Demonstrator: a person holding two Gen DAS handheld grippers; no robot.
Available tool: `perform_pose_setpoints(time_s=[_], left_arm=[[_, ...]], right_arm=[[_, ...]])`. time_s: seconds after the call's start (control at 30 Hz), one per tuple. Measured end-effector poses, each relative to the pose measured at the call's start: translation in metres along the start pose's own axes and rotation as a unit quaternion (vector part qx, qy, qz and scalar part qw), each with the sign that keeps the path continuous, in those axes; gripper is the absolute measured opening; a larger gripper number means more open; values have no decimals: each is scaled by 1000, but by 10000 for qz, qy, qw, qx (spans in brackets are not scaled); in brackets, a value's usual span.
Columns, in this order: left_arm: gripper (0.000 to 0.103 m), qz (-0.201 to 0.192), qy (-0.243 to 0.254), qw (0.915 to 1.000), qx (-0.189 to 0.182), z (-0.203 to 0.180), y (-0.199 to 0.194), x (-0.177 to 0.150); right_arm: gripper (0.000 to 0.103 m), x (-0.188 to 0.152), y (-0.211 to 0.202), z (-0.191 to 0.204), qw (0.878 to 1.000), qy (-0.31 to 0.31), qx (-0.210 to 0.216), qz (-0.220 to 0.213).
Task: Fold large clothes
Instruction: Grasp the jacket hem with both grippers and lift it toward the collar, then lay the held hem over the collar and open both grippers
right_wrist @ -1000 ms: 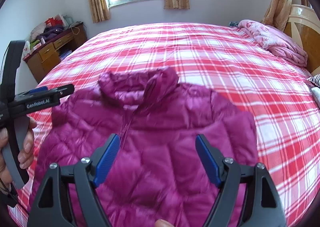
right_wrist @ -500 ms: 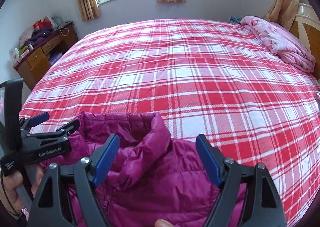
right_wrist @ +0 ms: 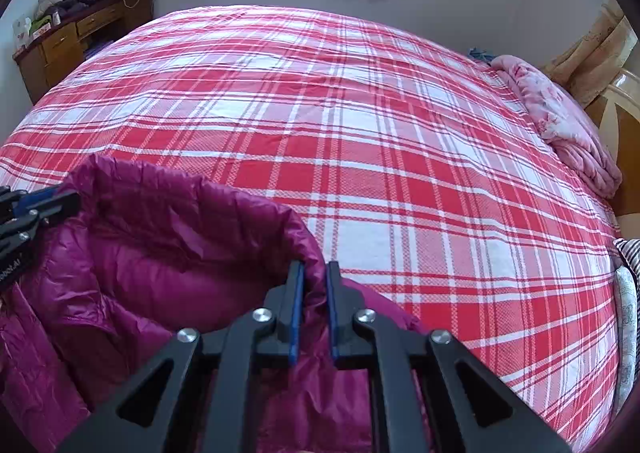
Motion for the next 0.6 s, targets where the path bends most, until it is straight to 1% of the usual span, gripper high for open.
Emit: perform_pose_setpoints(time_s=[0.13, 0.23, 0.43, 0.53, 0.6], left_arm=[[10, -161, -14, 9999, 18, 2, -16, -15], [8, -129, 3, 9999, 89, 4, -16, -30], [8, -11, 147, 9998, 117, 1, -12, -62], [8, -13, 95, 9998, 174, 3, -16, -70], [9, -24, 3, 9999, 136, 5, -23, -71]], right_arm=[[8, -16, -7, -6, 9999, -18, -61, -109], [7, -28, -8, -10, 9999, 24, -66, -156], [7, -47, 1, -14, 9999, 75, -56, -125], [7, -55, 5, -14, 9998, 89, -68, -164], [7, -60, 9, -14, 9997, 69, -110, -214]])
Point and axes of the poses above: each gripper's, at about its wrist camera, not at the fingertips, and y roughly the way its jaws point, z to its left, x to its top, the point moved 4 cm from there along y, roughly the way its jaws point, and after that the axes turned 2 degrees about z, right-handed, at the moved point
